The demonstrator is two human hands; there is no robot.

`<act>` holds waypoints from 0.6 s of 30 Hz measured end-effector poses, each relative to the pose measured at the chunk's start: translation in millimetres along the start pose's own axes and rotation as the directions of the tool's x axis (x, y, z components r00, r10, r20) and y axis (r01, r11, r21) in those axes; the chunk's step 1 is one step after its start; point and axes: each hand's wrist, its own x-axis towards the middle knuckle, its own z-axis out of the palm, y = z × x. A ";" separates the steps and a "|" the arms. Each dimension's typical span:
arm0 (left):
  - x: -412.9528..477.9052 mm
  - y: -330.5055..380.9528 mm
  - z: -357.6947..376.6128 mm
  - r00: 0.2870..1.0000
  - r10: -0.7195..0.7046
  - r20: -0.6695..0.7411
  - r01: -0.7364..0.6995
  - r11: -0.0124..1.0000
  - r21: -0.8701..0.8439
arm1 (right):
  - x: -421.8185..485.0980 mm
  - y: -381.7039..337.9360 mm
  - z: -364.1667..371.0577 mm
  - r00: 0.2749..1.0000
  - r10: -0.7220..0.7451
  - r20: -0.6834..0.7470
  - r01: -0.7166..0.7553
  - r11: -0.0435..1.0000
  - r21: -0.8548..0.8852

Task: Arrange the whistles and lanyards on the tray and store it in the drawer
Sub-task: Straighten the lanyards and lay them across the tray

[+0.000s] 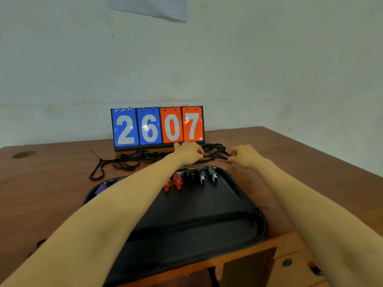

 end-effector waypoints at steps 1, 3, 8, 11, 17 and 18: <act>5.7 -3.5 2.5 0.999 -0.019 0.033 0.018 1.000 0.012 | 5.8 -0.8 3.5 1.000 -0.006 0.002 0.006 0.999 -0.035; 12.2 -9.9 7.9 0.995 -0.044 0.087 0.038 0.997 0.072 | 13.0 -2.9 9.7 1.000 -0.014 -0.011 0.012 0.992 -0.124; 17.2 -15.3 20.3 0.996 -0.051 0.072 0.037 0.982 0.187 | 19.4 -2.3 18.4 0.998 -0.008 -0.069 -0.005 0.982 -0.188; 16.6 -4.3 16.8 0.985 0.033 -0.168 -0.027 0.999 0.038 | 16.0 -10.2 8.5 0.970 -0.131 -0.204 0.109 0.988 -0.114; 5.7 15.5 -7.1 0.981 0.056 -0.184 -0.083 0.986 -0.147 | -10.2 -26.8 -33.5 0.883 -0.261 -0.390 0.335 0.933 0.133; 2.4 12.6 -12.6 0.976 0.040 -0.213 -0.076 0.983 -0.165 | -13.8 -25.0 -39.9 0.867 -0.242 -0.436 0.333 0.932 0.144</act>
